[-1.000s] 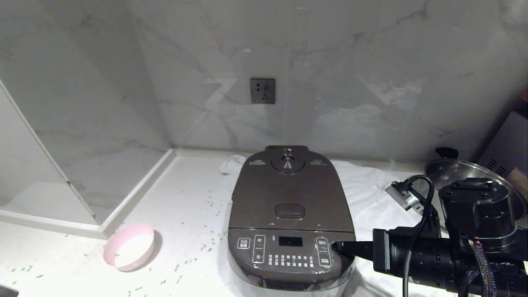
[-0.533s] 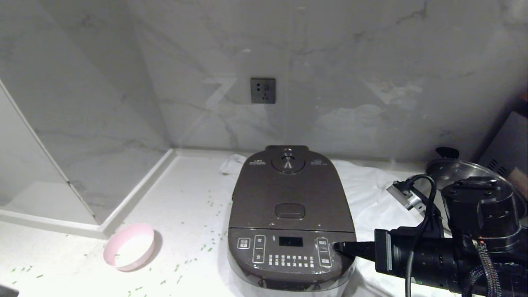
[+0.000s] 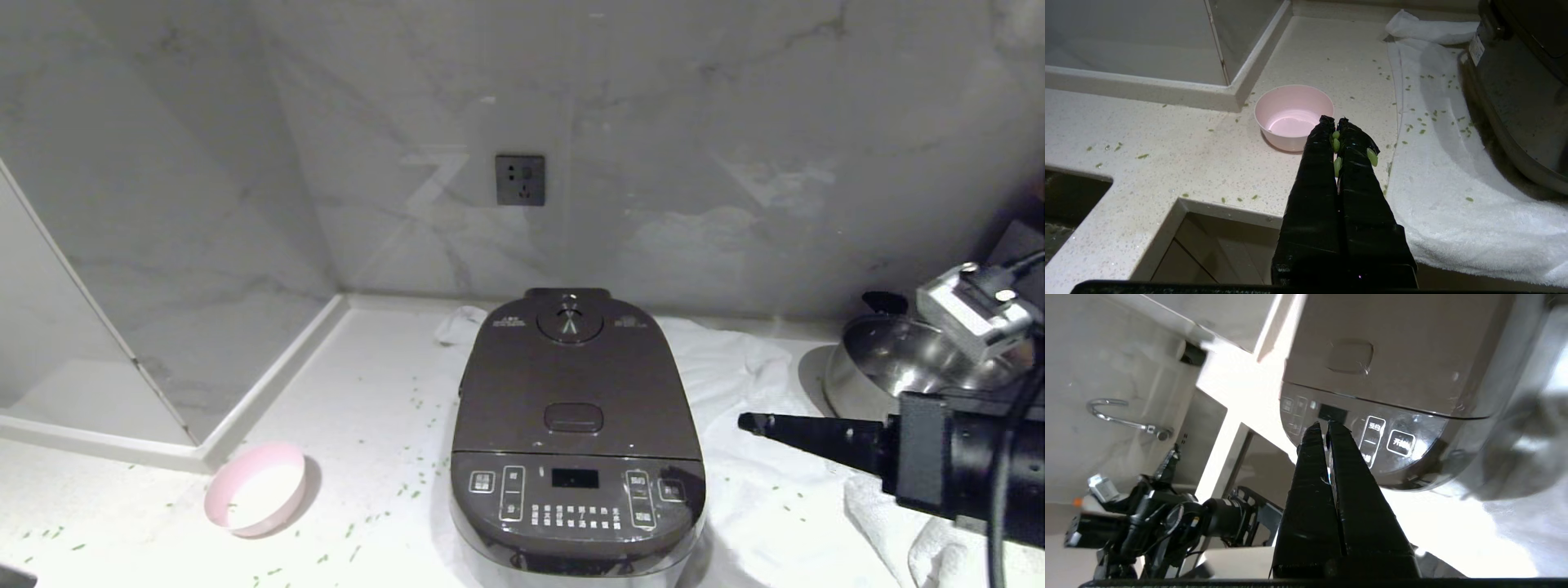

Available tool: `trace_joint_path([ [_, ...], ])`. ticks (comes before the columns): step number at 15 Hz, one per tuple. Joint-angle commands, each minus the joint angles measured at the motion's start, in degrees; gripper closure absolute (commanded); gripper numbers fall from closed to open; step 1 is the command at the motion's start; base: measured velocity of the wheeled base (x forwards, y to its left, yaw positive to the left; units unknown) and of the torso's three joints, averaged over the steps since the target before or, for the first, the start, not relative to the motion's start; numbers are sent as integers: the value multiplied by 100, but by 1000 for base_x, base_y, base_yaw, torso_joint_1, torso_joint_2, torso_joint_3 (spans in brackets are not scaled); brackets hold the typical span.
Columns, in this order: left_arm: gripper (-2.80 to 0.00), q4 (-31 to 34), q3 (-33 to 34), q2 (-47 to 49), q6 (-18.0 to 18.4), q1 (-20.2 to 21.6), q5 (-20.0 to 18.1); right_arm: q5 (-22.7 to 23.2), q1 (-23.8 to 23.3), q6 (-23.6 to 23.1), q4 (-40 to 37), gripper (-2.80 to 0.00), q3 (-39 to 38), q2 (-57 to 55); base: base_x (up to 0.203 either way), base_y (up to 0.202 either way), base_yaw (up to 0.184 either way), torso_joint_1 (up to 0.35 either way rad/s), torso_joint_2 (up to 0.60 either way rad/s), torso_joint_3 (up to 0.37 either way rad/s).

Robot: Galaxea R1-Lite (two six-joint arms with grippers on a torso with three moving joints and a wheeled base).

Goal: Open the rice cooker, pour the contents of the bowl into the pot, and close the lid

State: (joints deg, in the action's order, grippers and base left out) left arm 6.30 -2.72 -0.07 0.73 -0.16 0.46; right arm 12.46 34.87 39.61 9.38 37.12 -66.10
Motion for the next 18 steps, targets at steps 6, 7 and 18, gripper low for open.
trace_joint_path([
  [6, 0, 3, -1, -1, -76, -2, 7, -1810, -252, -1191, -1487, 0, 290, 2260, 0, 0, 0, 0, 0, 0],
  [7, 0, 3, -1, -1, -81, -2, 7, -2047, -443, -1427, -1665, 0, 298, 2509, 0, 0, 0, 0, 0, 0],
  [18, 0, 3, -1, -1, -82, -2, 7, -2544, -3409, -4415, -3030, 0, 107, 5354, 0, 0, 0, 0, 0, 0],
])
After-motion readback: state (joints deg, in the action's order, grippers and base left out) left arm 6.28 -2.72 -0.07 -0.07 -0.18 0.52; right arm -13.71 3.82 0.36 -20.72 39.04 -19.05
